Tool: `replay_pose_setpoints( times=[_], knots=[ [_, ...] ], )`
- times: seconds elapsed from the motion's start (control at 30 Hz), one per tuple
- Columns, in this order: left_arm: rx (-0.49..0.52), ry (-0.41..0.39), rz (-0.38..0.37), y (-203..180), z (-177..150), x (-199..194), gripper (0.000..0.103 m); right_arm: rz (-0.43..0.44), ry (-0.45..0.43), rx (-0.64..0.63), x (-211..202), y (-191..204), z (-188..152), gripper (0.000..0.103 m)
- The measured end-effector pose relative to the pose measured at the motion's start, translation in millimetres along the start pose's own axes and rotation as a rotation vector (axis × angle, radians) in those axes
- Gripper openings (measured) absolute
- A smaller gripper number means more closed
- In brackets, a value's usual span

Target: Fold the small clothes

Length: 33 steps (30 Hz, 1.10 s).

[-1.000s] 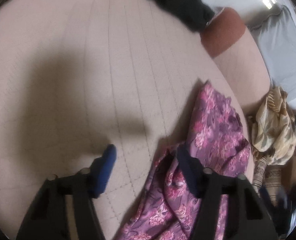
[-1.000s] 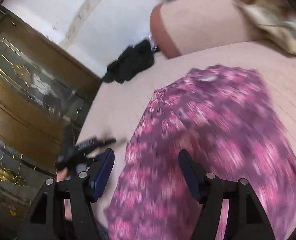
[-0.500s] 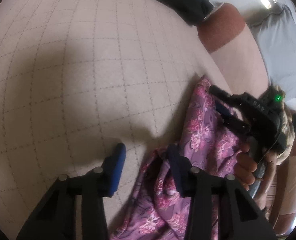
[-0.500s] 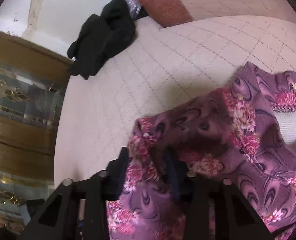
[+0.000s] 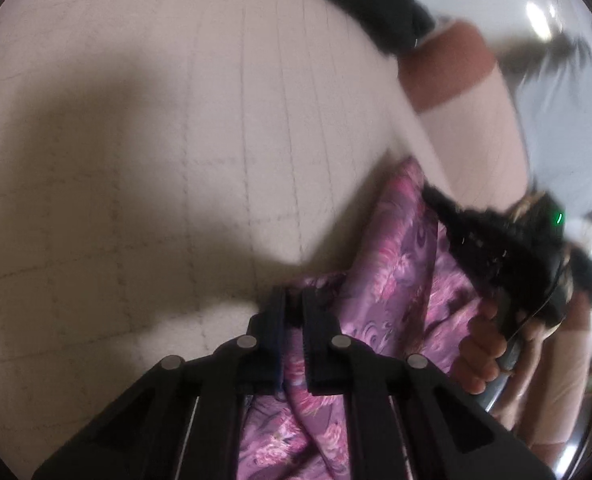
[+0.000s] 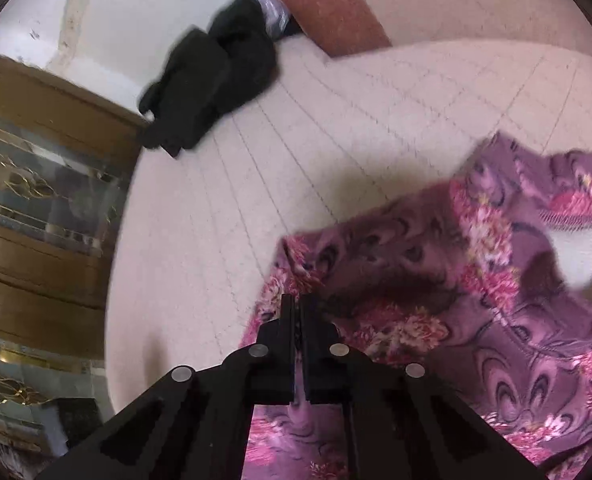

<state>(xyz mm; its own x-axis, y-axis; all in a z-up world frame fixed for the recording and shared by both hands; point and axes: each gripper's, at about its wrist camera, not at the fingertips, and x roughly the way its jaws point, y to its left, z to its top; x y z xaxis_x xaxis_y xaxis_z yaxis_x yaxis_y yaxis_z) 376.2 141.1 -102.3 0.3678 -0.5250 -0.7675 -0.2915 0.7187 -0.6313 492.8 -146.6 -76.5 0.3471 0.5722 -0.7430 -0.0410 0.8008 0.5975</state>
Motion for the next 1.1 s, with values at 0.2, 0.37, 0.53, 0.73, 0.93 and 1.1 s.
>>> replay_pose_setpoints(
  times=[0.2, 0.37, 0.53, 0.73, 0.93, 1.1],
  knots=[
    [0.042, -0.033, 0.036, -4, 1, -3, 0.007, -0.052, -0.018, 0.038, 12, -13, 9, 0.003],
    [0.053, -0.021, 0.13, 1, 2, -4, 0.015, -0.026, -0.044, 0.078, -9, -14, -4, 0.009],
    [0.245, -0.233, 0.365, -35, -12, -39, 0.022, -0.022, -0.205, -0.049, -132, -1, -82, 0.072],
    [0.45, -0.263, 0.383, -72, -64, -62, 0.055, 0.002, -0.295, 0.088, -249, -65, -236, 0.084],
    [0.703, -0.363, 0.454, -82, -171, -89, 0.089, -0.145, -0.295, 0.231, -278, -116, -345, 0.084],
    [0.783, -0.351, 0.515, -51, -232, -97, 0.089, -0.081, -0.227, 0.348, -272, -150, -364, 0.068]
  ],
)
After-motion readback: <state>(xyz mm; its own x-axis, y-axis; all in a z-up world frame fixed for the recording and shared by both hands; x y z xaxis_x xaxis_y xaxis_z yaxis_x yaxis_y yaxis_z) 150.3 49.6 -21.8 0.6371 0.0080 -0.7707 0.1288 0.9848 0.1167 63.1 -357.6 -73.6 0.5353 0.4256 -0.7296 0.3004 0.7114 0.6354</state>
